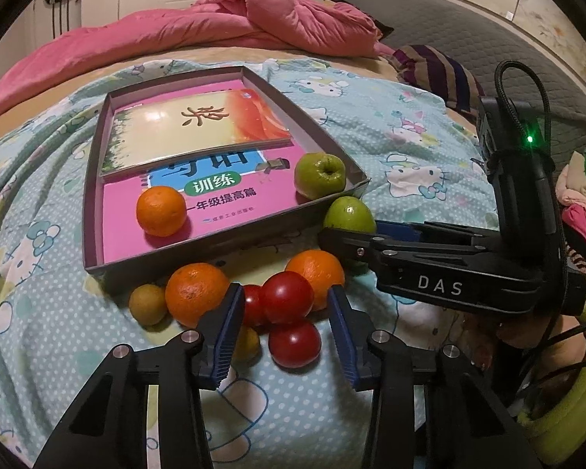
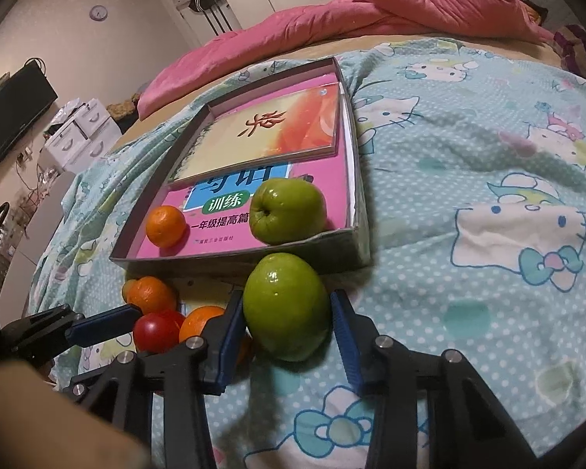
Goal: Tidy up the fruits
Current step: 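Close the left tool on a red tomato while the right tool lifts the apple, then carry the tomato toward the tray with the left tool while the right tool releases the apple inside, then lower the red tomato into the tray and open the left tool, then withdraw both tools from the tray back over the loose fruit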
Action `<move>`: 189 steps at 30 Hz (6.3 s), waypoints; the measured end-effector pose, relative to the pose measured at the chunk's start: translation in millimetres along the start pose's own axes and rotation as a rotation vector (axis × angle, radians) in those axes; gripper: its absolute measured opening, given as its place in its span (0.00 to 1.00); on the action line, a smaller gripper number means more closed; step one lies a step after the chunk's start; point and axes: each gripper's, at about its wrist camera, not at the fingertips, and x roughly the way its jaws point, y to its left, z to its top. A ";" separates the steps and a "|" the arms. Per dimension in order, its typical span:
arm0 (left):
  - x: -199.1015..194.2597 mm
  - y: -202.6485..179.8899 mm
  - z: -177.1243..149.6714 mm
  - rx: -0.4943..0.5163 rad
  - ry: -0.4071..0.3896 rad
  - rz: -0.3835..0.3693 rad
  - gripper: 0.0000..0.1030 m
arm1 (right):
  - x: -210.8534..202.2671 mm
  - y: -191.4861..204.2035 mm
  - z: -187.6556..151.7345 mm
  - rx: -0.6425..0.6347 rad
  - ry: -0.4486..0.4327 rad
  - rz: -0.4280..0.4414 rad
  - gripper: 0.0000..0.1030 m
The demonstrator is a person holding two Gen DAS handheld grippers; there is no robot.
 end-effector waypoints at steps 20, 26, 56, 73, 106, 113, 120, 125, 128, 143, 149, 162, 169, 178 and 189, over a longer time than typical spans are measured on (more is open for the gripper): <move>-10.7 13.8 9.0 -0.057 -0.055 0.002 0.30 | -23.6 7.7 -0.6 -0.040 -0.076 0.013 0.42; -29.4 42.1 16.6 -0.138 -0.116 0.034 0.30 | -33.5 20.7 1.7 -0.095 -0.133 0.018 0.42; -8.9 83.4 29.3 -0.266 -0.108 0.206 0.30 | -4.4 67.3 31.8 -0.210 -0.173 0.014 0.42; 7.4 83.2 29.9 -0.265 -0.067 0.219 0.30 | 29.2 72.5 40.1 -0.259 -0.122 -0.019 0.42; 13.7 86.3 30.0 -0.281 -0.066 0.201 0.30 | 29.2 72.7 31.0 -0.306 -0.079 -0.054 0.43; 12.9 87.7 30.0 -0.288 -0.067 0.198 0.30 | 20.8 75.8 27.2 -0.333 -0.095 -0.054 0.49; 9.9 87.6 30.4 -0.292 -0.071 0.195 0.31 | 8.3 78.8 23.4 -0.358 -0.128 -0.056 0.53; 4.7 85.0 30.2 -0.285 -0.085 0.192 0.36 | 3.3 75.9 24.1 -0.340 -0.136 -0.047 0.54; 3.3 83.8 29.5 -0.282 -0.086 0.190 0.38 | -0.3 73.0 24.7 -0.324 -0.144 -0.040 0.55; -14.0 81.3 27.3 -0.287 -0.128 0.181 0.58 | -19.1 63.0 26.0 -0.263 -0.196 -0.020 0.64; -25.5 81.0 25.5 -0.292 -0.150 0.190 0.66 | -30.7 61.7 26.4 -0.261 -0.234 -0.022 0.68; -37.6 81.7 16.1 -0.299 -0.151 0.177 0.69 | -47.3 62.6 21.5 -0.304 -0.274 -0.044 0.75; -41.8 71.8 10.1 -0.277 -0.150 0.148 0.69 | -50.6 57.8 15.7 -0.297 -0.250 -0.035 0.75; -42.3 56.5 1.2 -0.243 -0.138 0.138 0.69 | -45.8 59.2 5.4 -0.319 -0.214 -0.064 0.78; -38.9 30.4 -12.5 -0.158 -0.097 0.093 0.69 | -48.6 51.7 -5.0 -0.314 -0.190 -0.095 0.78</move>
